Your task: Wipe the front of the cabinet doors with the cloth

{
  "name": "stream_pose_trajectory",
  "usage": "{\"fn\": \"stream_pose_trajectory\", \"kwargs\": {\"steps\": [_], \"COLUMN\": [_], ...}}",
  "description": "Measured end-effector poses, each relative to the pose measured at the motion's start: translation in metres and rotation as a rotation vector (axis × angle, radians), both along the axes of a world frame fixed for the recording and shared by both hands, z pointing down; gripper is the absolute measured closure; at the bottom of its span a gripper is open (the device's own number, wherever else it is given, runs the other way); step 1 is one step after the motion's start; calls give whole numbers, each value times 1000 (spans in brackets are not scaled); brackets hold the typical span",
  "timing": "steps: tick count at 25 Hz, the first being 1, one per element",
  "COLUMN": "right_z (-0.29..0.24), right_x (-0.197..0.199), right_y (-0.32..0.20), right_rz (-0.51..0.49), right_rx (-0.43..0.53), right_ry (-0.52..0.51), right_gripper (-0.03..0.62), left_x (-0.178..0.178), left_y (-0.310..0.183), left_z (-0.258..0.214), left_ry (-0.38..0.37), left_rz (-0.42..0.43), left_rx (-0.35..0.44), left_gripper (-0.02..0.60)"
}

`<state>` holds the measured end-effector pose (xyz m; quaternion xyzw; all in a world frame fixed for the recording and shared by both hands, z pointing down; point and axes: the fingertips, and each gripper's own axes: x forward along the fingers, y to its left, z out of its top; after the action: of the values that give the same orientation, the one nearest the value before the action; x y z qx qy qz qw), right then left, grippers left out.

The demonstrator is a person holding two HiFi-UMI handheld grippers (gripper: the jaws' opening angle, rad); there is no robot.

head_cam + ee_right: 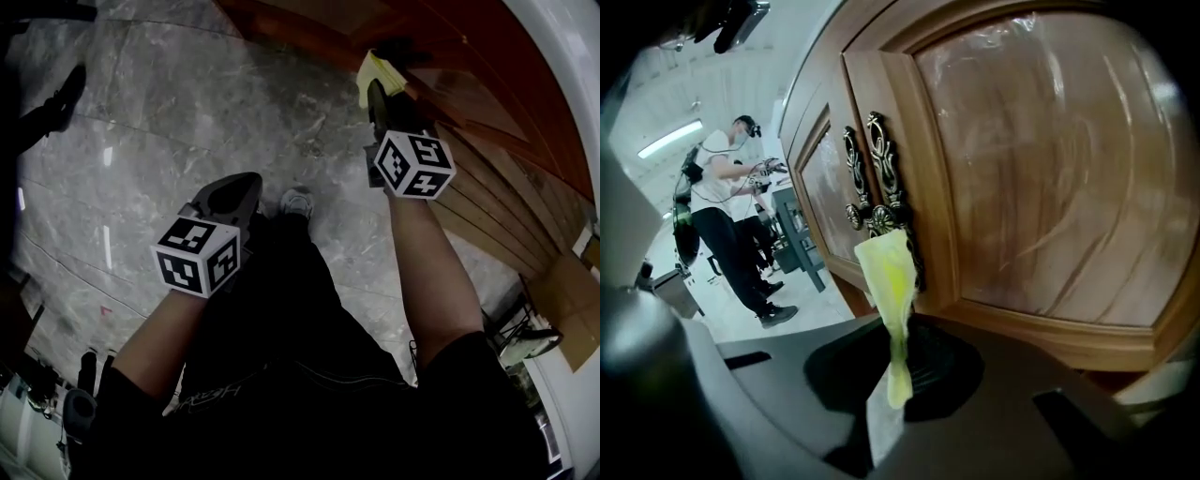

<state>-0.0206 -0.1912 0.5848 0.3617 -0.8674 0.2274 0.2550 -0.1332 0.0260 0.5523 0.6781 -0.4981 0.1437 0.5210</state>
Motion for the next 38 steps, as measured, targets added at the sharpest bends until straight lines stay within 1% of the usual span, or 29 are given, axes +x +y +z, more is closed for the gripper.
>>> {"fn": "stream_pose_trajectory", "kwargs": {"steps": [6,10,15,21,30,38], "right_z": [2,3,-1,-2,-5,-6], "right_x": [4,17,33,71,132,193], "right_y": [-6,-9,-8,-15,-18,-20], "right_rz": [9,37,39,145,219,370], "right_rx": [2,5,35,26,51,58], "right_ry": [0,-2,16,-1,44,55], "right_gripper": [553,553,553,553,553,553], "left_x": [15,27,40,62,94,121], "left_y": [-7,-14,-19,-26,-41,-37], "left_z": [2,2,3,5,-3,0], "left_ry": [8,12,2,5,0,-4], "left_rz": [42,75,123,177,242,309], "left_rx": [-3,-1,-4,-4,21,3], "left_gripper": [575,575,575,575,575,575]}}
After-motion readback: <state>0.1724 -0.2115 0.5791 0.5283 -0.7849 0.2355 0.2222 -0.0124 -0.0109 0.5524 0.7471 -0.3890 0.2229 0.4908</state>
